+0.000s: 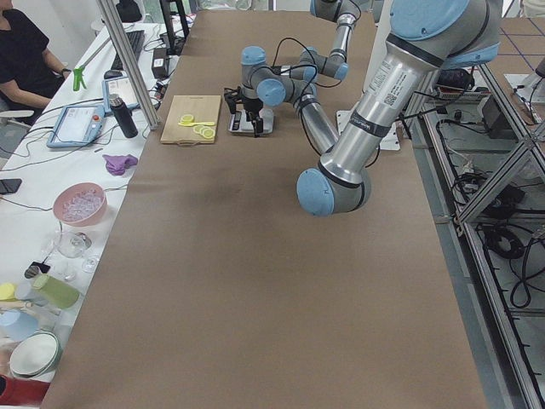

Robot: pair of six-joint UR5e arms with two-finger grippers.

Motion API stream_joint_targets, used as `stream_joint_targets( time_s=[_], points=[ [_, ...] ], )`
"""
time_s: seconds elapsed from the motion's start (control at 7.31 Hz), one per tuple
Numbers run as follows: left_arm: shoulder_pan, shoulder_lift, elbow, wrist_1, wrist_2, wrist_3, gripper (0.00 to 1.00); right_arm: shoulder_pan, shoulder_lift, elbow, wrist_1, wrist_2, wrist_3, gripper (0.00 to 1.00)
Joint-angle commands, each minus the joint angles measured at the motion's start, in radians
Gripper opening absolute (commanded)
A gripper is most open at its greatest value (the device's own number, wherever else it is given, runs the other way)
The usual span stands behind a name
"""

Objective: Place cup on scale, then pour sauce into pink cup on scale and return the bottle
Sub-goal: 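Tilt the sauce bottle over the pink cup to pour with the right gripper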

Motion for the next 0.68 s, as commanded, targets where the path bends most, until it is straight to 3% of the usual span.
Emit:
stream_joint_targets(
  time_s=[0.0, 0.27, 0.55],
  points=[
    [-0.018, 0.029, -0.005, 0.000, 0.000, 0.085, 0.99, 0.001, 0.009, -0.011, 0.000, -0.007, -0.034, 0.10],
    [-0.032, 0.040, -0.008, 0.005, -0.004, 0.154, 0.99, 0.001, 0.009, -0.019, 0.000, -0.022, -0.071, 0.10],
    [-0.059, 0.124, -0.067, 0.005, -0.010, 0.250, 0.99, 0.001, 0.012, -0.021, 0.000, -0.058, -0.126, 0.10]
  ],
)
